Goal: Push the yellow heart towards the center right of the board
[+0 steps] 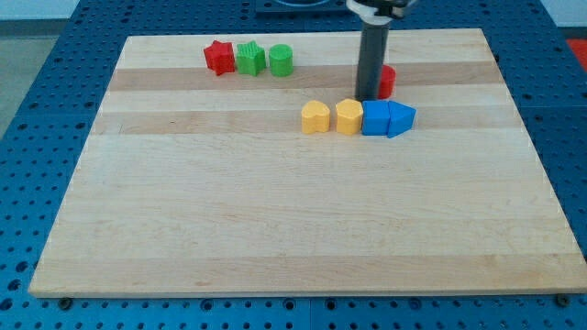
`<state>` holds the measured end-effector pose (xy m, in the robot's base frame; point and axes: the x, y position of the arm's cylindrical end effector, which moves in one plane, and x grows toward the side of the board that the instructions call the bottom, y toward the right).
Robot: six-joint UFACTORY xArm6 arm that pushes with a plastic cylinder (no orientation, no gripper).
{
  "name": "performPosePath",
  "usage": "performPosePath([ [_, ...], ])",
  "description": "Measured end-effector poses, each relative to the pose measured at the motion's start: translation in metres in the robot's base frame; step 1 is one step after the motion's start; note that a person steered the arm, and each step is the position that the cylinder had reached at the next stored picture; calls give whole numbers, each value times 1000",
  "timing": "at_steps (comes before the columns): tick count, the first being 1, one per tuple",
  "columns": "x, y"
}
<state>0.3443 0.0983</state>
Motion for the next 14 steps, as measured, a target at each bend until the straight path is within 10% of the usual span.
performPosePath([
  [3,-20,63],
  [14,-79,11],
])
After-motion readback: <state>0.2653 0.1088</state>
